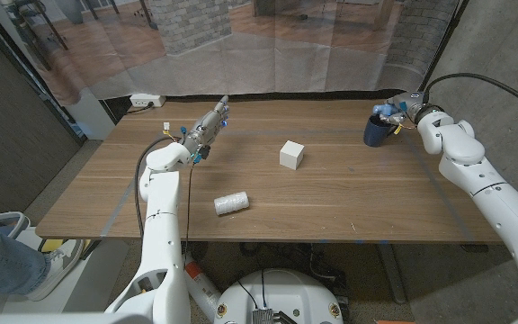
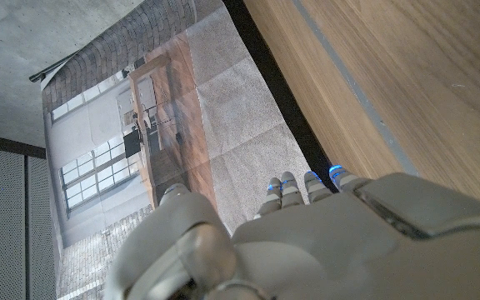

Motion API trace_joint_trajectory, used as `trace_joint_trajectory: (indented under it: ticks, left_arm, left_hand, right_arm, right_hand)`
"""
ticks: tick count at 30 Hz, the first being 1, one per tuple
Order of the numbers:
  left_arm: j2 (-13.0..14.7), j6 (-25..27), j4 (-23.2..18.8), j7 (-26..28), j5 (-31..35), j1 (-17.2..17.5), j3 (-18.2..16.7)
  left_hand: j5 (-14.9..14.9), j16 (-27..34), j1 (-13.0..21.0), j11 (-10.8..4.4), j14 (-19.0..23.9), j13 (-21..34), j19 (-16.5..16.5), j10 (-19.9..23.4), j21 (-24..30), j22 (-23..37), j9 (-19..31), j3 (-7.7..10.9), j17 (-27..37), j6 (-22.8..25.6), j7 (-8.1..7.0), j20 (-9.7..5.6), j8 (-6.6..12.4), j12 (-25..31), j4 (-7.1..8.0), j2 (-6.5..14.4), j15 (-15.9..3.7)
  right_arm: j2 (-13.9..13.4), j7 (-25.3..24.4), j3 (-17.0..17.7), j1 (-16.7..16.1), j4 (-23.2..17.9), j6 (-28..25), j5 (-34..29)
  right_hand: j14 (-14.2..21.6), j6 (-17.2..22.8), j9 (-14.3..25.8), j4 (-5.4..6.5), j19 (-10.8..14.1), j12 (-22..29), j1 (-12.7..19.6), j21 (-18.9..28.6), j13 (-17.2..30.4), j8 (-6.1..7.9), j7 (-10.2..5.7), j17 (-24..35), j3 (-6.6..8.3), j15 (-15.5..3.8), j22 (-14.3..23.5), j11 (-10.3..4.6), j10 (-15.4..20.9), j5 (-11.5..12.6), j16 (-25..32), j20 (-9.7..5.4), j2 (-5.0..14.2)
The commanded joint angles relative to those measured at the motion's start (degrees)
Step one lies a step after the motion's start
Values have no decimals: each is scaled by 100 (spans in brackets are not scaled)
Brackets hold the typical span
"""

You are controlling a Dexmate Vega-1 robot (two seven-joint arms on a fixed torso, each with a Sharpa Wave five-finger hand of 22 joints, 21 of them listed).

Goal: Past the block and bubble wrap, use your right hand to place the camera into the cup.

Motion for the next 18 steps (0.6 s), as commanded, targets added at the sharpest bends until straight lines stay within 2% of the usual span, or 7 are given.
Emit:
trace_joint_trajectory:
  ticks: [1, 6, 12, 18]
  left_arm:
    - [12, -37, 55, -30, -29, -28, -5]
    - [14, -23, 11, -36, -20, -10, -2]
    - [21, 20, -45, -46, 3, 2, 4]
    - [34, 51, -51, -64, 11, -7, -3]
  left_hand:
    - [-26, 18, 41, -10, -7, 26, -110, -11, 13, 25, 24, -43, 32, 40, 2, 38, 25, 3, 15, 10, 8]
    - [-27, 18, 44, -19, -6, 26, -110, -10, 14, 25, 24, -48, 32, 44, 2, 48, 26, 4, 15, 13, 5]
    - [-28, 20, 47, -24, -2, 26, -112, -10, 14, 25, 24, -53, 32, 53, -2, 48, 28, 3, 16, 18, 9]
    - [-29, 19, 51, -18, -2, 26, -113, -7, 14, 25, 24, -57, 32, 53, -2, 55, 26, 5, 16, 23, 5]
  right_arm:
    - [-63, 164, 79, -104, -199, 60, 33]
    - [-9, 122, 39, -116, -190, 30, -25]
    - [59, 44, 1, -83, -113, 51, -25]
    - [105, 17, -3, -69, -85, 52, 6]
  right_hand:
    - [33, 48, 15, 1, -19, 74, -16, -10, 16, 61, -75, 11, -42, 66, 19, 141, 40, 31, 21, -18, -75]
    - [14, -87, 6, 62, -28, 89, -177, -12, 9, 29, -77, 18, -138, 60, 17, 183, 39, 31, 27, -1, -170]
    - [-39, -404, -17, 230, -25, 64, -581, -9, -2, -7, -82, 37, -349, 131, 13, 264, -108, 90, 40, 15, -307]
    - [-131, -653, -28, 299, -17, 34, -754, -6, -6, -30, -76, 39, -439, 138, 11, 316, -261, 127, 21, 26, -354]
